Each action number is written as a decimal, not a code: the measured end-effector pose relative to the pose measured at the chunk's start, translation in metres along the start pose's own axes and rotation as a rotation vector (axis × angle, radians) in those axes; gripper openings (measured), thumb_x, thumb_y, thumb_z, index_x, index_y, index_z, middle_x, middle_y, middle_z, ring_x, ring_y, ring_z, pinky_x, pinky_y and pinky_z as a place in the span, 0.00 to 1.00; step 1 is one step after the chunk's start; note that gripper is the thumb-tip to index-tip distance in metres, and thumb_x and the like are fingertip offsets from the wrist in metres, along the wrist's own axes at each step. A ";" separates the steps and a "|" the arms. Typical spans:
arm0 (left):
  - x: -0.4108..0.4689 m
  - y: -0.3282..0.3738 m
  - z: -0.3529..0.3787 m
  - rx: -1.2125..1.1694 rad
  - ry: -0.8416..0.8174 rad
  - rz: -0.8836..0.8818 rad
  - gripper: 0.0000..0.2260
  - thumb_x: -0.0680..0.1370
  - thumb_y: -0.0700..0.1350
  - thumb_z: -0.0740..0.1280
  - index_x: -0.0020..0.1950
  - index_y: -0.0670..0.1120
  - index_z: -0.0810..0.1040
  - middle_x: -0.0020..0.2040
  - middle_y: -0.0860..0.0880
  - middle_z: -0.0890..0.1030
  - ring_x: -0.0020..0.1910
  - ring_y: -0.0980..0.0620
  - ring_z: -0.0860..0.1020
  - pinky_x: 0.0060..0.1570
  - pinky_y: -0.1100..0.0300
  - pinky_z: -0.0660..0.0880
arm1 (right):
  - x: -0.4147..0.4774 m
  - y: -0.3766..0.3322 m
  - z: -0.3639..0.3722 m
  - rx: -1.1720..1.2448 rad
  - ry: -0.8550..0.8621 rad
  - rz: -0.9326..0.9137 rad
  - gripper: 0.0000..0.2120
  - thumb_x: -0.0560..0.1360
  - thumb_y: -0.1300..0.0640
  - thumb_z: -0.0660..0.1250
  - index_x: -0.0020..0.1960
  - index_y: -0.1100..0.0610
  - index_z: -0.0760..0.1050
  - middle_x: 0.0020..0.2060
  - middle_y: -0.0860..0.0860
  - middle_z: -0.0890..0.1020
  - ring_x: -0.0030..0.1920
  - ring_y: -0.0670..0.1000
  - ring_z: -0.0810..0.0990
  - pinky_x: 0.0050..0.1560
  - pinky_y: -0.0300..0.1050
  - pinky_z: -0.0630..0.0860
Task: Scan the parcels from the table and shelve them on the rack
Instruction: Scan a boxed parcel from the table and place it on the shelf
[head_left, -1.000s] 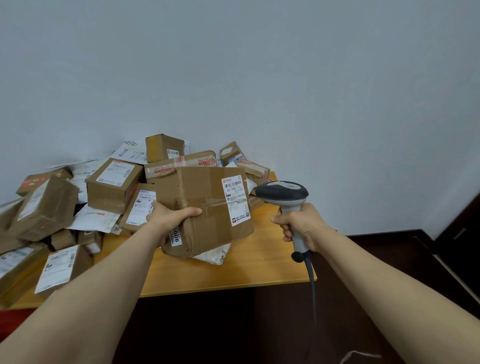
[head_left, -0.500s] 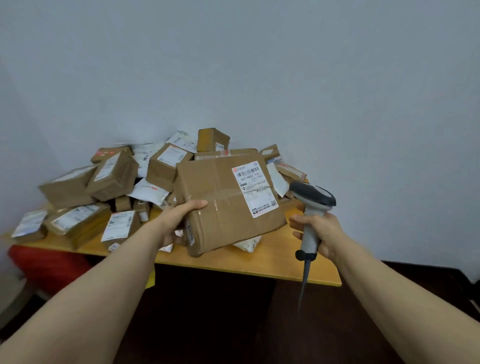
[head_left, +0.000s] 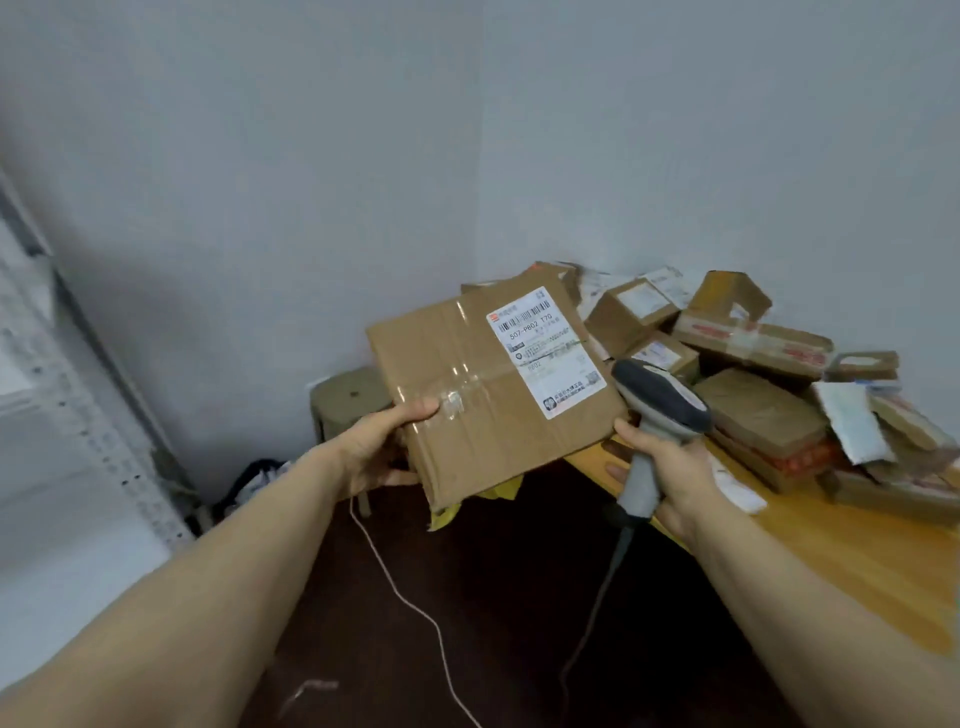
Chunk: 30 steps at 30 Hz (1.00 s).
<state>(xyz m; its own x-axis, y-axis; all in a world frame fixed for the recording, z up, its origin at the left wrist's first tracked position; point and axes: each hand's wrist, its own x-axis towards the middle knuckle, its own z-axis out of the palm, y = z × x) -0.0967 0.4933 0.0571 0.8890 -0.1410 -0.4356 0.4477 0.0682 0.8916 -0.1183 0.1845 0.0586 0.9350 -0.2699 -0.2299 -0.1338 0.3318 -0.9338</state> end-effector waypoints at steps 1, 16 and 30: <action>-0.018 -0.005 -0.020 -0.019 0.046 0.002 0.36 0.54 0.59 0.79 0.60 0.50 0.78 0.56 0.46 0.82 0.56 0.48 0.79 0.43 0.53 0.80 | -0.008 0.007 0.018 -0.005 -0.052 0.006 0.09 0.70 0.65 0.74 0.46 0.57 0.77 0.34 0.48 0.86 0.35 0.49 0.85 0.31 0.45 0.81; -0.352 -0.100 -0.327 -0.177 0.598 0.149 0.36 0.54 0.55 0.79 0.61 0.47 0.77 0.48 0.49 0.84 0.52 0.49 0.81 0.45 0.49 0.80 | -0.234 0.147 0.343 -0.163 -0.617 0.109 0.09 0.70 0.66 0.73 0.49 0.64 0.78 0.40 0.58 0.84 0.32 0.52 0.84 0.27 0.40 0.79; -0.632 -0.195 -0.567 -0.545 1.139 0.252 0.21 0.67 0.54 0.75 0.57 0.49 0.75 0.51 0.46 0.81 0.52 0.45 0.80 0.47 0.45 0.80 | -0.507 0.290 0.637 -0.233 -1.132 0.588 0.12 0.78 0.54 0.66 0.48 0.64 0.72 0.33 0.60 0.84 0.30 0.53 0.84 0.24 0.38 0.78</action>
<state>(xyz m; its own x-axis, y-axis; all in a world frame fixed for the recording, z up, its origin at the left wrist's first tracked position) -0.6913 1.1295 0.0887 0.4139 0.8348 -0.3630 -0.0023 0.3998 0.9166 -0.4221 0.9930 0.0788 0.4576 0.8094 -0.3681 -0.5634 -0.0563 -0.8243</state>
